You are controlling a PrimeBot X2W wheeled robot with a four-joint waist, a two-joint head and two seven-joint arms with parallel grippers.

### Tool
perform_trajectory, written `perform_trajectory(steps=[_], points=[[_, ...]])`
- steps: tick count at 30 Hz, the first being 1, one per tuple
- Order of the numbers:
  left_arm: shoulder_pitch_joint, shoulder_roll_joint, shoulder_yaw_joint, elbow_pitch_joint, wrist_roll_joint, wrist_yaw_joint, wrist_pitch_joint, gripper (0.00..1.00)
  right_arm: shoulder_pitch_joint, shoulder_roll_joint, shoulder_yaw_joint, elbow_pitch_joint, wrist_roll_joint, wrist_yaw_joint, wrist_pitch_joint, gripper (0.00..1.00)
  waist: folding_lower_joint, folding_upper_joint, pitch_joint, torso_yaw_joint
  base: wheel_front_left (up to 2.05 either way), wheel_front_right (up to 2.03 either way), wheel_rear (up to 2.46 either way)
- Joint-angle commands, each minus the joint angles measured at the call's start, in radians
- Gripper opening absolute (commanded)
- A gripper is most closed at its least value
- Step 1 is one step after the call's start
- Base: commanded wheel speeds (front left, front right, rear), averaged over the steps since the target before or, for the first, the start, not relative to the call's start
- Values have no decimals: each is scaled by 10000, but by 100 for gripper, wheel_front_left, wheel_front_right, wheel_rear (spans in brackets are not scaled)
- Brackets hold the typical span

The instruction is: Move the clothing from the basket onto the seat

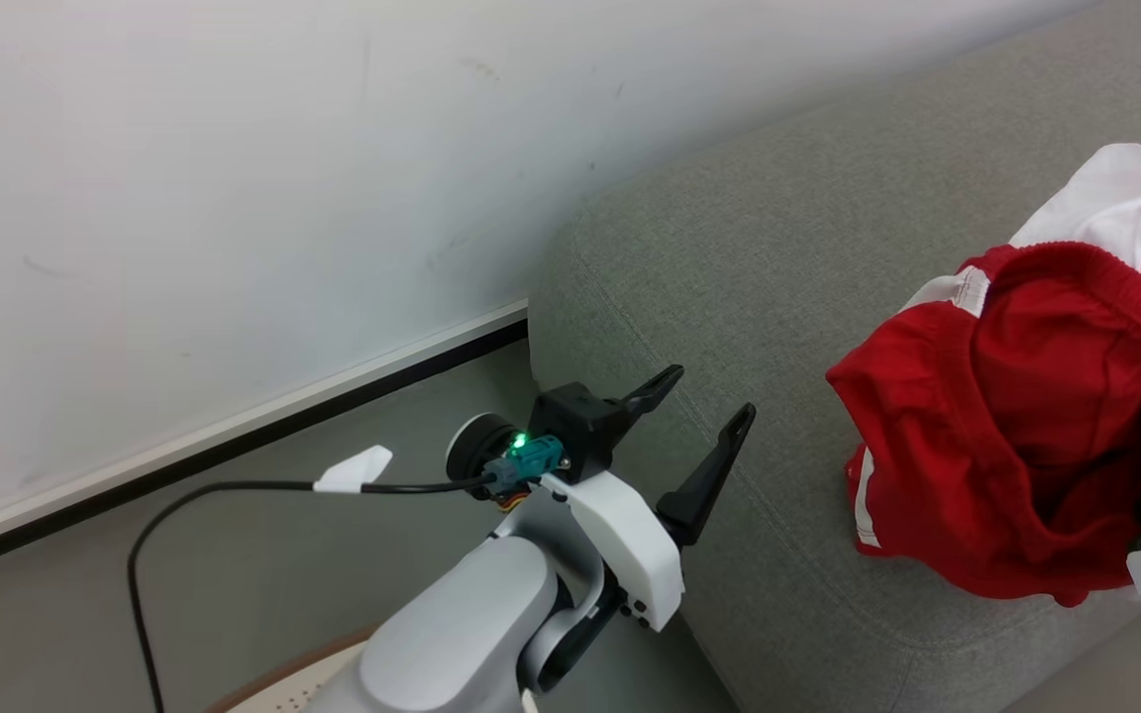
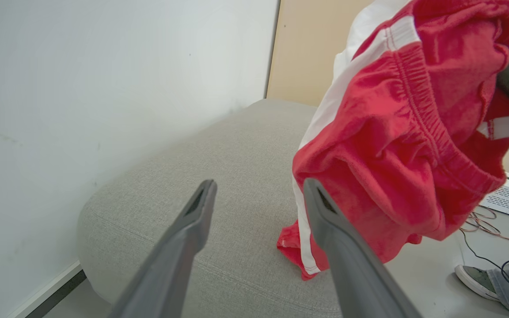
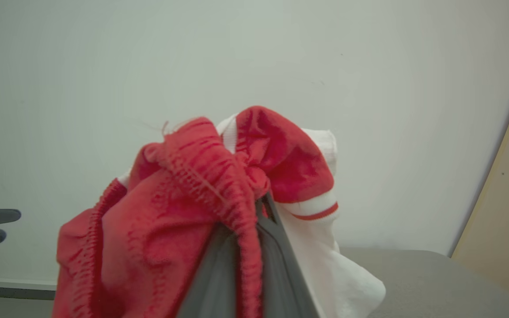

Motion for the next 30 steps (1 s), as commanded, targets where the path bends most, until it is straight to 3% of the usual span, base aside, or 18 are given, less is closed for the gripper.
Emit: perform_trajectory(steps=[1, 10, 30], points=[[-115, -1, -27, 75, -4, -38, -52, 100, 122, -10, -76, -77, -70, -22, -38, 0, -1, -1, 14, -8, 0, 0, 0], [-276, -16, -113, 179, 55, 28, -209, 100, -472, -218, 9, 141, 72, -22, -38, 0, -1, -1, 307, 9, 0, 0, 0], [-1943, 17, -669, -194, 792, 145, 701, 100, -3624, -1501, -1275, 1621, 1310, -23, -36, 0, -1, -1, 3598, 1856, 0, 0, 0]])
